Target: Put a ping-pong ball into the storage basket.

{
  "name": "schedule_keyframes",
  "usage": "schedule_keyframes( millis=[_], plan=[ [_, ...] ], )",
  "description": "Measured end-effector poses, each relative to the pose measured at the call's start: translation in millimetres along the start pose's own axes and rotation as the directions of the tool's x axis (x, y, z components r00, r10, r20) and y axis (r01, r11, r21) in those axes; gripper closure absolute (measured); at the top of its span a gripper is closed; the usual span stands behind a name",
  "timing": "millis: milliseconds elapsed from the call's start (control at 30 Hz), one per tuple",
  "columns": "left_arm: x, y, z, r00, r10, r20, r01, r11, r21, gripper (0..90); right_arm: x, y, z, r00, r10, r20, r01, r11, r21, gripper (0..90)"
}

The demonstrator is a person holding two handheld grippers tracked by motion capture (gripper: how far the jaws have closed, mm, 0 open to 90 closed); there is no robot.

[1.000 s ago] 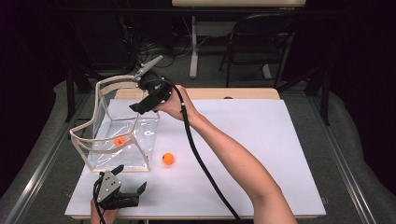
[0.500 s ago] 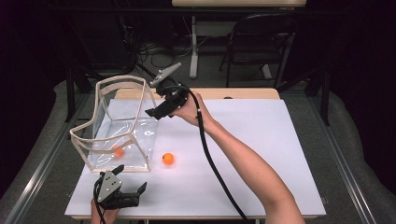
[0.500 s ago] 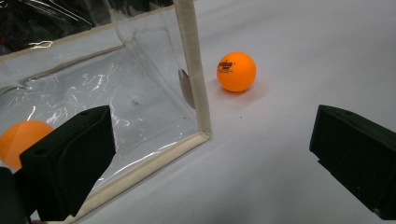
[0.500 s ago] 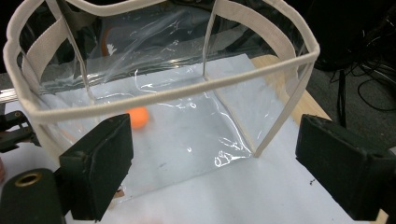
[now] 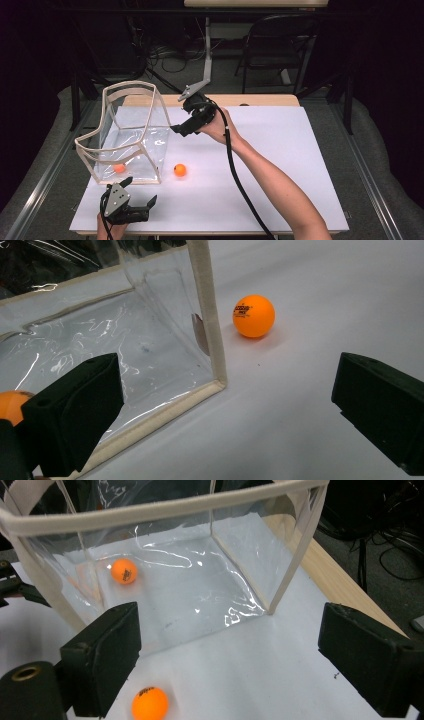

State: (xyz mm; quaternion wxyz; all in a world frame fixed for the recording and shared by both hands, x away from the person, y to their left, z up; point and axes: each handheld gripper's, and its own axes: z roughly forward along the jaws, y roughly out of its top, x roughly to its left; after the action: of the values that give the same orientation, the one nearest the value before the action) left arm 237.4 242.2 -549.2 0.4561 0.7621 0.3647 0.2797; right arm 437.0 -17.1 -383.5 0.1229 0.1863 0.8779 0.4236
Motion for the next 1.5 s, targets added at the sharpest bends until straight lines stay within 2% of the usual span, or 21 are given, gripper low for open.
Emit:
schedule_keyframes(
  millis=[267, 767, 1167, 1500],
  plan=[
    [-0.2, -0.1, 0.0, 1.0, 0.0, 0.0, 0.0, 1.0, 0.0, 0.1, 1.7, -26.1, -2.7, 0.9999, 0.012, 0.005, -0.012, 1.0, 0.015, 9.1],
    [0.0, -0.1, 0.8, 1.0, -0.001, 0.002, 0.001, 1.0, -0.007, 0.1, 5.7, -63.8, -7.0, 0.9987, 0.05, 0.011, -0.051, 0.998, 0.032, 8.9],
    [0.2, 0.5, 5.0, 0.9998, -0.003, 0.02, 0.003, 1.0, -0.006, 0.1, 9.4, -95.1, -14.5, 0.9964, 0.079, 0.03, -0.08, 0.996, 0.044, 8.6],
    [0.0, 1.4, 6.0, 0.9998, 0.006, 0.021, -0.006, 1.0, -0.006, 0.1, 20.0, -113.7, -19.3, 0.995, 0.088, 0.047, -0.09, 0.995, 0.046, 7.9]
  ],
)
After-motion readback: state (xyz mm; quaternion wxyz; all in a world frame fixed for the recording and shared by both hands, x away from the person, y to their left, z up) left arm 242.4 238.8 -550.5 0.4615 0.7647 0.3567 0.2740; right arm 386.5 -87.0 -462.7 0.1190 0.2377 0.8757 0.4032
